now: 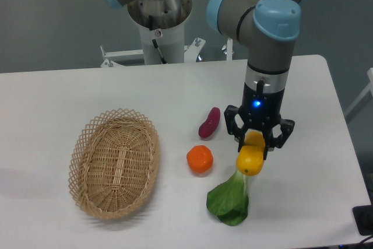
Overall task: Place the mango in the basket
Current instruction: 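Lift the held yellow mango up from beside the bok choy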
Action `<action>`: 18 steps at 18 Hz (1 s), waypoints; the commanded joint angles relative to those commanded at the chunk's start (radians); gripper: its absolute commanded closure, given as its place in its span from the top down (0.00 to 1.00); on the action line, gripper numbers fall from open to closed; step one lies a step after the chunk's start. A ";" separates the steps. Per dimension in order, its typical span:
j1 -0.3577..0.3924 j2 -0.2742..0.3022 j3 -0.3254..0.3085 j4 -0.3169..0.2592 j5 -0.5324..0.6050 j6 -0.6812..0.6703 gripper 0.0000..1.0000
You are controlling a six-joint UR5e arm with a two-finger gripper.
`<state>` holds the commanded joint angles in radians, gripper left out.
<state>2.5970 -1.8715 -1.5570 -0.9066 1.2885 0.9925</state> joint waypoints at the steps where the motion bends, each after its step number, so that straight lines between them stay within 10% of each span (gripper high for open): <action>1: 0.000 0.002 -0.003 0.002 0.000 0.000 0.47; 10: -0.028 0.034 -0.054 -0.005 0.003 -0.053 0.47; 18: -0.204 0.051 -0.166 0.021 0.098 -0.282 0.47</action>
<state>2.3934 -1.8207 -1.7227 -0.8851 1.3865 0.7105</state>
